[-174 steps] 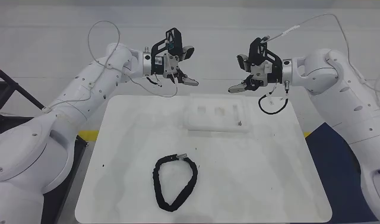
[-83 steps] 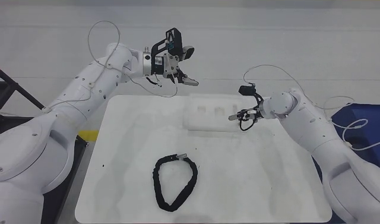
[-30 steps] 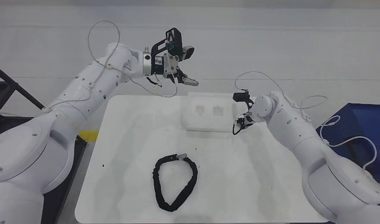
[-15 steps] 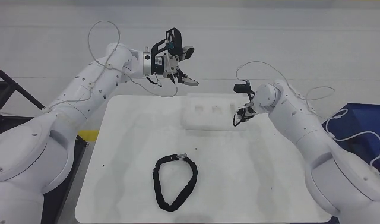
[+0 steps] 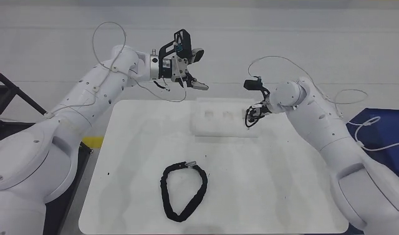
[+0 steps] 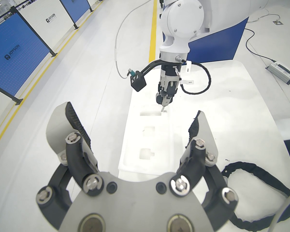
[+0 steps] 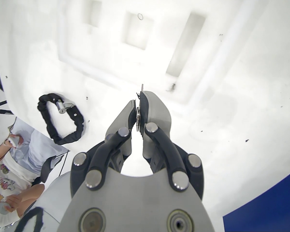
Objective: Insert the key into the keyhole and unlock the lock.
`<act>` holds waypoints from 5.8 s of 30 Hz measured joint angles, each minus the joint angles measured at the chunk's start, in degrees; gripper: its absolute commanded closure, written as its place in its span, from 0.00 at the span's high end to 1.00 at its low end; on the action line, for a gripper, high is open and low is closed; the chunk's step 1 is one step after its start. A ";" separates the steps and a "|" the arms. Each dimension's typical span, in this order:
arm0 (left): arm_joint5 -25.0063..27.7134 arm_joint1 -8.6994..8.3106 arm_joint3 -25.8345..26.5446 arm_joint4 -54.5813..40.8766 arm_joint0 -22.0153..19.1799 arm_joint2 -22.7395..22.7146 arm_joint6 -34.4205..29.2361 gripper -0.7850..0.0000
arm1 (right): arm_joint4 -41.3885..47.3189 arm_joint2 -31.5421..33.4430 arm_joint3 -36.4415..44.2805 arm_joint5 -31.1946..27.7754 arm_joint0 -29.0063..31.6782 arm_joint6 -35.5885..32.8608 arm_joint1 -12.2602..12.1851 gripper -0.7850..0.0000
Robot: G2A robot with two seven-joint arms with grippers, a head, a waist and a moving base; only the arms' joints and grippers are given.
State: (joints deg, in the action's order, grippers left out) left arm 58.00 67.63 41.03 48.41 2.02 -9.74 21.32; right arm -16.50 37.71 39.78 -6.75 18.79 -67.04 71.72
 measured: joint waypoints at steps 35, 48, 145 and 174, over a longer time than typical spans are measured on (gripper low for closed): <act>0.00 0.00 0.00 0.00 0.00 0.00 0.00 1.00 | 30.28 37.93 39.22 -17.48 36.23 0.29 -14.15 0.00; -0.15 -0.03 0.10 0.00 0.15 -0.05 -0.09 1.00 | 30.28 37.93 39.23 -17.48 36.23 0.29 -14.15 0.00; 0.00 -1.86 -2.81 46.06 29.60 -0.01 21.64 0.00 | 30.28 37.93 39.23 -17.48 36.23 0.29 -14.15 0.00; -2.88 -7.84 10.33 40.55 27.61 -3.10 27.84 0.00 | 30.27 37.92 39.25 -17.47 36.25 0.32 -14.15 0.00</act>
State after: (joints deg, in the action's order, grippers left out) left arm 55.12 59.79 51.36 88.95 29.62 -12.84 49.16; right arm 13.77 75.63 79.03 -24.22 55.04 -66.72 57.57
